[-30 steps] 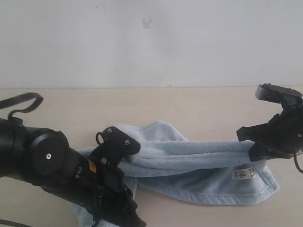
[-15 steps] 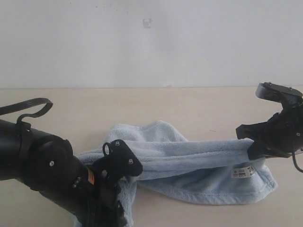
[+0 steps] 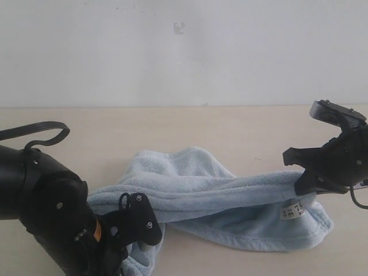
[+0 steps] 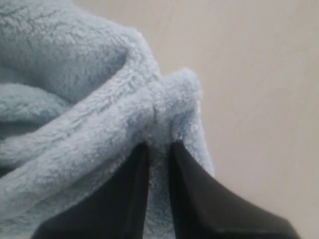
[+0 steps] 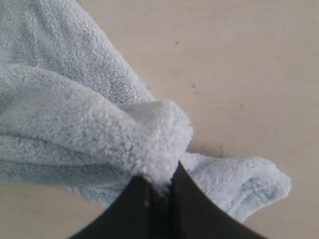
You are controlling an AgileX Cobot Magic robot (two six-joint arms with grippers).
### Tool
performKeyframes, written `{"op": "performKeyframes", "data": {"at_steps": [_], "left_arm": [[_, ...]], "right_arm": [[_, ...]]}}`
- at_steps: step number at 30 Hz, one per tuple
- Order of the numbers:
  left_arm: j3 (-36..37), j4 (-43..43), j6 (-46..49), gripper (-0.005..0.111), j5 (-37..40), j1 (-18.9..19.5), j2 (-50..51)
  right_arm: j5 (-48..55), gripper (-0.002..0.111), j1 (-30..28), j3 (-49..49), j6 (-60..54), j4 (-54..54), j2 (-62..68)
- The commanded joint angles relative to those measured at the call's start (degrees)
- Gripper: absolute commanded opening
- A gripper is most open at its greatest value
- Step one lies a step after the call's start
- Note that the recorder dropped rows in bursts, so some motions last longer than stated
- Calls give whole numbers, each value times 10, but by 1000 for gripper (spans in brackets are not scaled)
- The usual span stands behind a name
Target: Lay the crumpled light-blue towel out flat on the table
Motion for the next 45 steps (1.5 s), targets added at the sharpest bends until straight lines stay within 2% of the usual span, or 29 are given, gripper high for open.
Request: {"op": "performKeyframes", "data": {"at_steps": [1, 10, 12, 14, 15, 17, 19, 22, 24, 25, 26, 27, 28, 31, 34, 37, 43, 45], "left_arm": [[2, 4, -20, 16, 8, -2, 0], [2, 9, -24, 16, 12, -2, 0], [2, 9, -25, 19, 14, -2, 0], [2, 9, -60, 37, 9, -2, 0], [2, 9, -83, 51, -2, -2, 0], [2, 7, -109, 67, -33, -2, 0], [-11, -7, -159, 69, -51, -2, 0], [-22, -11, -222, 66, -78, -2, 1], [-22, 51, -295, 58, -98, -2, 16], [-22, 92, -327, 50, -93, -2, 23], [-22, 148, -380, 34, -77, -2, 30], [-22, 210, -429, 10, -43, -2, 32], [-22, 240, -442, 4, -24, -2, 31], [-22, 310, -478, 4, 32, -2, 16], [-22, 419, -551, 4, 100, -2, -45], [-22, 483, -582, 4, 141, -2, -95], [-22, 611, -573, 4, 259, 0, -172], [-22, 622, -540, 4, 282, 6, -184]], "right_arm": [[2, 1, -5, 1, -2, 5, -3], [-2, 1, -5, 1, -2, 5, -3], [-2, 1, -5, 1, -2, 5, -3], [-2, 1, -5, 1, -2, 5, -3], [0, 1, -5, 1, -2, 5, -3], [2, 1, -5, 1, -2, 5, -3], [2, 1, -5, 1, -2, 5, -3], [-10, 1, -5, 1, -2, 6, -3], [-8, 1, -5, 1, -2, 6, -3], [0, 1, -5, 1, -2, 6, -3], [4, 1, -5, 1, -2, 6, -3], [3, 1, -5, 1, -2, 6, -3], [0, 1, -5, 1, -2, 6, -3], [-10, 1, -5, 1, -2, 6, -3], [-37, 1, -5, 1, -11, 0, -3], [-48, 1, -5, 1, -13, -12, -3], [-66, 1, -6, 1, 29, -57, -3], [-75, 1, -6, 1, 29, -57, -3]]}}
